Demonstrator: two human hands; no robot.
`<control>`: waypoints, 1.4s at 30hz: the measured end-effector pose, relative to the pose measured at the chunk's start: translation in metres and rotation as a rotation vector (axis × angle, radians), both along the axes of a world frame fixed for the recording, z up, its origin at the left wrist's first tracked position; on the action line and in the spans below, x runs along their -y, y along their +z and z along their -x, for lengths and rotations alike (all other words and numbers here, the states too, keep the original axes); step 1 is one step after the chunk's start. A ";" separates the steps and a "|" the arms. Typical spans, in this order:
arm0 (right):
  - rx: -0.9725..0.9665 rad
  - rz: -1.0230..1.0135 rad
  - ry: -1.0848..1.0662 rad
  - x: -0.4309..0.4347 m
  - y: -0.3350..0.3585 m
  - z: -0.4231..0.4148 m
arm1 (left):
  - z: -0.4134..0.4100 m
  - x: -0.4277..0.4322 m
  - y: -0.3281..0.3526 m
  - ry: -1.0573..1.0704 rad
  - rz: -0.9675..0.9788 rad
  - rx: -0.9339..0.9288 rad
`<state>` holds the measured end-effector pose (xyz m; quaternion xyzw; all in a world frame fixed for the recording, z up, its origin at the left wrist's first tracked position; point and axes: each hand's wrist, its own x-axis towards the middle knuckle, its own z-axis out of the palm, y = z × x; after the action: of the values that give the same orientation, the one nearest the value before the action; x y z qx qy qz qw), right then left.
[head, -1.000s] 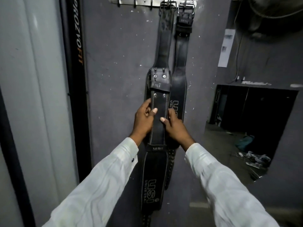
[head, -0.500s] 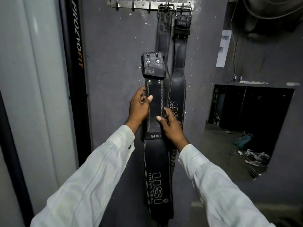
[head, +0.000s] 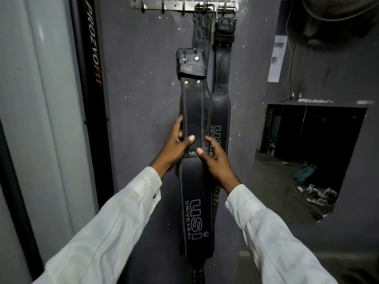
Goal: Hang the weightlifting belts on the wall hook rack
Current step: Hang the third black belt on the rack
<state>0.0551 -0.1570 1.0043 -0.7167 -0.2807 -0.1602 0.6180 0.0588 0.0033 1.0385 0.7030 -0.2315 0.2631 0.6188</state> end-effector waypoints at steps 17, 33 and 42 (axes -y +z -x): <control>-0.278 0.020 0.228 -0.006 -0.054 -0.018 | 0.006 0.010 0.010 0.185 0.203 0.068; -0.411 0.103 0.260 0.001 -0.121 -0.013 | -0.005 0.005 0.022 0.163 0.238 0.059; -0.456 0.276 0.295 0.015 -0.108 -0.028 | -0.015 0.008 0.026 0.117 0.242 0.051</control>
<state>0.0826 -0.1725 0.8967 -0.7630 -0.2550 0.1359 0.5783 0.0740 -0.0046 1.0648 0.6286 -0.1722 0.3426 0.6766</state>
